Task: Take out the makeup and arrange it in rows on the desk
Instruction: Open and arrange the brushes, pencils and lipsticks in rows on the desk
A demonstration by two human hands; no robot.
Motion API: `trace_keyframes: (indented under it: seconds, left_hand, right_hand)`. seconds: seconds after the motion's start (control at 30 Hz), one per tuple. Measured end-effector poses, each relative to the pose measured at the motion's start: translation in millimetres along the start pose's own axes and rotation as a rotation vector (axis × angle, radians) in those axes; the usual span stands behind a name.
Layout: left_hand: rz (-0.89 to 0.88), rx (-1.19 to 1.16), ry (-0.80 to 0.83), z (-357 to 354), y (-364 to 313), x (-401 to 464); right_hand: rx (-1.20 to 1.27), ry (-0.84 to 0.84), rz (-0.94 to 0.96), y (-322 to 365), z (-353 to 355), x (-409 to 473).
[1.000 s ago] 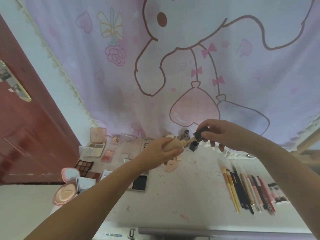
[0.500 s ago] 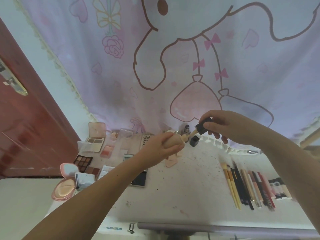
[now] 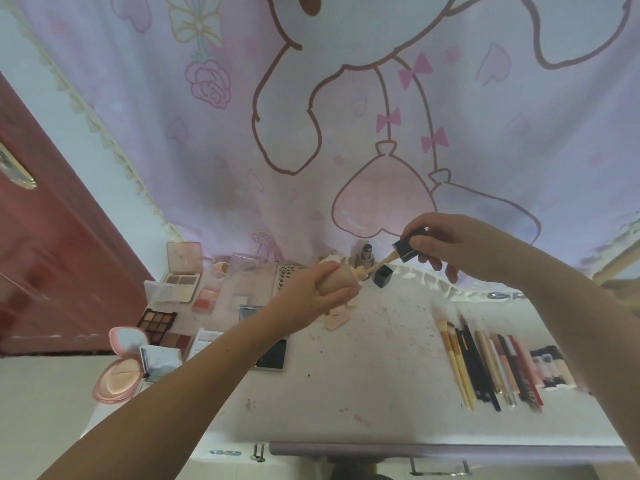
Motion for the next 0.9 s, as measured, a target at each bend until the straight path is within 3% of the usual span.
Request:
trace_keyframes:
  seconds: [0.37, 0.5, 0.73, 0.83, 0.9]
  left_hand:
    - [0.006, 0.03, 0.03, -6, 5, 8]
    - [0.028, -0.004, 0.012, -8, 11, 11]
    - [0.214, -0.175, -0.052, -25, 48, 17]
    - [0.268, -0.192, -0.051, -40, 63, 25]
    - [0.283, -0.123, -0.072, -52, 71, 36]
  right_hand:
    - [0.031, 0.016, -0.029, -7, 9, -1]
    - [0.145, -0.014, -0.082, -18, 9, -2]
    - [0.85, -0.019, -0.375, -85, -36, -10]
    - [1.22, 0.022, -0.395, -112, -77, -14]
    - [1.342, 0.029, -0.389, -126, -104, -13]
Point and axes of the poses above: each hand's wrist, its own x-axis towards the middle knuckle, its own z-axis out of the back of the hand, y = z × x, the point moved 3 cm from there along x, towards the middle knuckle, and after that the axes turned 5 degrees about -x, right-handed, at the moved point
